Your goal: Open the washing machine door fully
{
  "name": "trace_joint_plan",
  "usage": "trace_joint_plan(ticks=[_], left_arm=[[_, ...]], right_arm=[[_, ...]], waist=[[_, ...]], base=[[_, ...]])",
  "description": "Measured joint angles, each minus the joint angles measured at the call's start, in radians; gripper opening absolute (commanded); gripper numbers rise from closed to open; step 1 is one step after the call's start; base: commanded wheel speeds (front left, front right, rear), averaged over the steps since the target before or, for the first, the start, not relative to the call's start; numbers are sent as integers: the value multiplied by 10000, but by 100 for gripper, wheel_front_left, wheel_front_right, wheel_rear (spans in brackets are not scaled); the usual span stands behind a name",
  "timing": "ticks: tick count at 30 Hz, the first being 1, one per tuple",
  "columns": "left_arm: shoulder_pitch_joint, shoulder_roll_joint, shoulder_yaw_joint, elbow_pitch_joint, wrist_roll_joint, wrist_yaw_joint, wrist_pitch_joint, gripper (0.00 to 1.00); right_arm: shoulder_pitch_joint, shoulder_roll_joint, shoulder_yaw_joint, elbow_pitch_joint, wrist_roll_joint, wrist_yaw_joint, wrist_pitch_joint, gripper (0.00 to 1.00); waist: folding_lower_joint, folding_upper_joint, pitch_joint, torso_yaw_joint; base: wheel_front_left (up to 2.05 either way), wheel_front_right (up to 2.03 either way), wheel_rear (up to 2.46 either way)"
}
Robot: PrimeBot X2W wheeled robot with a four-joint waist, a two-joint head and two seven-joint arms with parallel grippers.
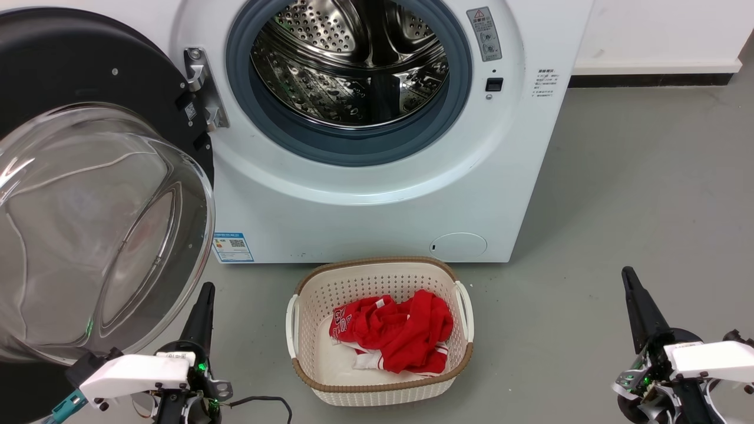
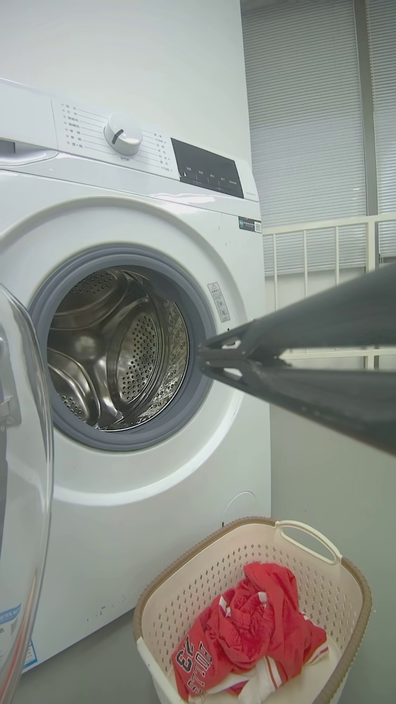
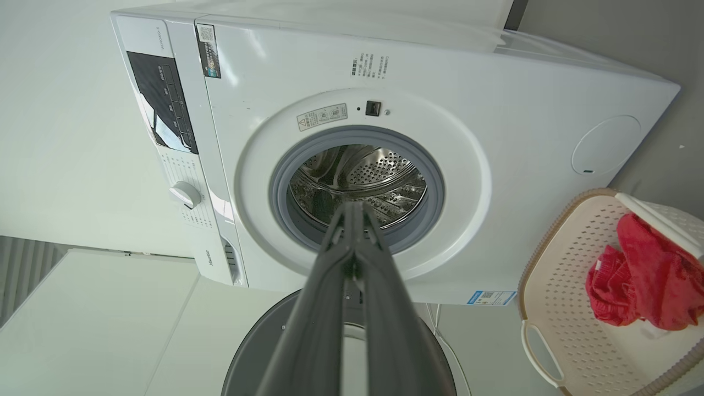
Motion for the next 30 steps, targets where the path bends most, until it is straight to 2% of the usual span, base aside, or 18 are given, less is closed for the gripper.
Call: trace_joint_plan(ticks=[16,30], left_arm=[[-107,-17,105,113,-1189,-82,286,0],[-116,-19,109,119,-1221,-82,295,0]], right_arm=[[-159,13,-100,190,1185,0,190,0],[-162,35,-134,203,1200,0,255,0]], waist=[[0,0,6,6],[0,0,6,6]], base=[[0,0,0],[0,0,0]])
